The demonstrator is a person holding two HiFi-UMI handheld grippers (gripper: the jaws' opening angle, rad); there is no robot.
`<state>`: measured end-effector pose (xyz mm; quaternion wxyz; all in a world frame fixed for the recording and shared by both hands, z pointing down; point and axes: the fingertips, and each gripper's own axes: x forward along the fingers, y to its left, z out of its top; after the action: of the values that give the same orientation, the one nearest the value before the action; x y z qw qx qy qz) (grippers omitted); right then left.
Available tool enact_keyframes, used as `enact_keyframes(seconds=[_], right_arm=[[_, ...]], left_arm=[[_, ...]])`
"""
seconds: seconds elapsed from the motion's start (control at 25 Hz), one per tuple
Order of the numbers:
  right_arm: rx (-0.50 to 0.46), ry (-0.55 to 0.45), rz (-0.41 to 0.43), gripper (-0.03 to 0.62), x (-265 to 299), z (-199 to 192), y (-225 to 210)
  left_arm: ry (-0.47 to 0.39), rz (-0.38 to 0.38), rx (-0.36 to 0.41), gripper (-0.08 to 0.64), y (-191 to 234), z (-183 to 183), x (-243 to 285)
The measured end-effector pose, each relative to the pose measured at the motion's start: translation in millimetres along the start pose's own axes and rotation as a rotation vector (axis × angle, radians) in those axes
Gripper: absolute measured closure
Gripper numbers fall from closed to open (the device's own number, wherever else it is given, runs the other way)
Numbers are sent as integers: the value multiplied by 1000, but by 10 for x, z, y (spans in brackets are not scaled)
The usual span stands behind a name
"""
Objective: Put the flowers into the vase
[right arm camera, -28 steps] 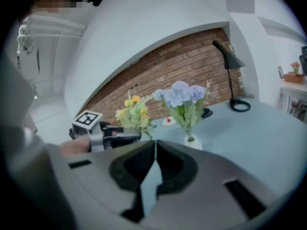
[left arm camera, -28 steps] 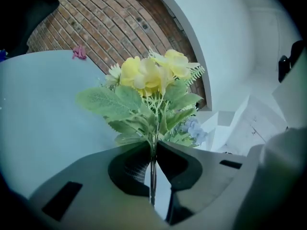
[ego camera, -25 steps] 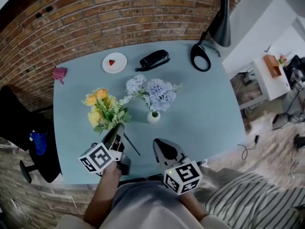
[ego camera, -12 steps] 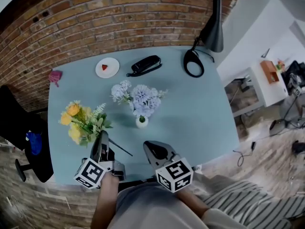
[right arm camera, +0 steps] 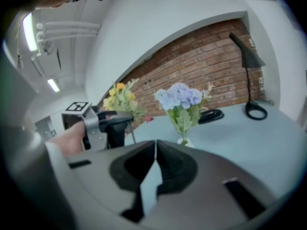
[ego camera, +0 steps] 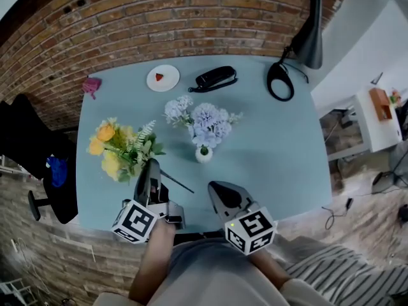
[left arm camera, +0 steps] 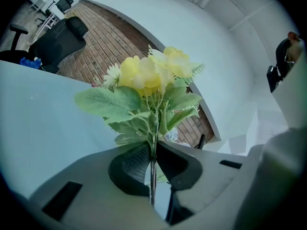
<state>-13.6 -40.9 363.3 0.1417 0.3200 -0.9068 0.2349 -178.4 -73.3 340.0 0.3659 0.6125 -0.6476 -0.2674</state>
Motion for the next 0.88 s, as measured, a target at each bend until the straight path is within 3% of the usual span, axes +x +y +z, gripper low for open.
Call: enact_keyframes(seconds=[0.44, 0.88], right_arm=[[-14, -6, 40, 568, -129, 15, -121], [-49, 4, 78, 568, -213, 24, -277]], left_arm=[[-115, 22, -4, 505, -231, 27, -10], [-259, 36, 57, 505, -426, 104, -15]])
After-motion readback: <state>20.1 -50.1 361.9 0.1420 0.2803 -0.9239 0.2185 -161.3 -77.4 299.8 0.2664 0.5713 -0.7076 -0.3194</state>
